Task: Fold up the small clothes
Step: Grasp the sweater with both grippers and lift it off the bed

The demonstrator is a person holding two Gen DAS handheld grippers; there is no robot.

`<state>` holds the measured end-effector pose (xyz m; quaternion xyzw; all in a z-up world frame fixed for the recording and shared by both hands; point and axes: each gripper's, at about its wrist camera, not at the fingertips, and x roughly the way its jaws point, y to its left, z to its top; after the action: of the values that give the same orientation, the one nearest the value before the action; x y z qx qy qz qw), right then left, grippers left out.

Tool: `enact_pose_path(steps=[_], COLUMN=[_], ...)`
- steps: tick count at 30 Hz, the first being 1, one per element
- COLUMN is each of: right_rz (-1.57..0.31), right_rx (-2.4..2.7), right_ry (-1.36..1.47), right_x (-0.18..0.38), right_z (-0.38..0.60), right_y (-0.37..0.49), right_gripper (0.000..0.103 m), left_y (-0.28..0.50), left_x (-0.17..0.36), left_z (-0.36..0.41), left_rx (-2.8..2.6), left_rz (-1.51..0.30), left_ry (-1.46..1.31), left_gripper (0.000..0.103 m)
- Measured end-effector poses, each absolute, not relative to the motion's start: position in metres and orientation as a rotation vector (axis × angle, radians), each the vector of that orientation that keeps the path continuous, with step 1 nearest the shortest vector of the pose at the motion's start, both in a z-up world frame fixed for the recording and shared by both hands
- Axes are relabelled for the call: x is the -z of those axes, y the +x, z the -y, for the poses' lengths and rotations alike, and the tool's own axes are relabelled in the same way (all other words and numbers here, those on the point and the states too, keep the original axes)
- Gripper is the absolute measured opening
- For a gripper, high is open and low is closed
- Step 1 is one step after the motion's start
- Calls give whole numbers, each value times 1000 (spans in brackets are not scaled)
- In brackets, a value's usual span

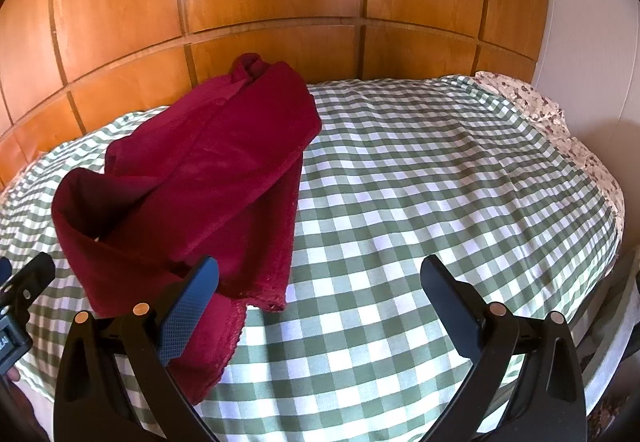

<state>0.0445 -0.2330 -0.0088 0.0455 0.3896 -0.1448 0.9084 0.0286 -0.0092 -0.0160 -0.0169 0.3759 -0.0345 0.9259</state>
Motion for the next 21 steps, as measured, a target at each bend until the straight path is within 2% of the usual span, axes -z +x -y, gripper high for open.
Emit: enact_pose_path(steps=[6, 8, 10, 11, 13, 16, 19, 21], right_rz=[-799, -803, -812, -819, -837, -872, -946, -996], right_rx=[293, 277, 257, 248, 222, 139, -15, -76], right_ry=[133, 147, 165, 172, 194, 283, 435, 491], right_x=[9, 9, 9, 10, 12, 15, 30, 43], right_z=[254, 259, 264, 264, 267, 270, 269, 264], right_y=[52, 57, 64, 67, 76, 91, 114, 133], right_gripper=[100, 96, 85, 84, 74, 63, 59, 58], left_y=[46, 54, 62, 66, 73, 72, 82, 91], left_x=[18, 21, 24, 25, 26, 14, 14, 20], left_z=[20, 26, 28, 29, 30, 30, 38, 39], left_rx=[134, 151, 160, 170, 172, 178, 182, 196], left_rz=[-807, -821, -844, -857, -878, -835, -827, -847], left_ry=[-35, -31, -40, -49, -59, -69, -19, -19], left_gripper=[93, 91, 90, 90, 89, 88, 89, 67])
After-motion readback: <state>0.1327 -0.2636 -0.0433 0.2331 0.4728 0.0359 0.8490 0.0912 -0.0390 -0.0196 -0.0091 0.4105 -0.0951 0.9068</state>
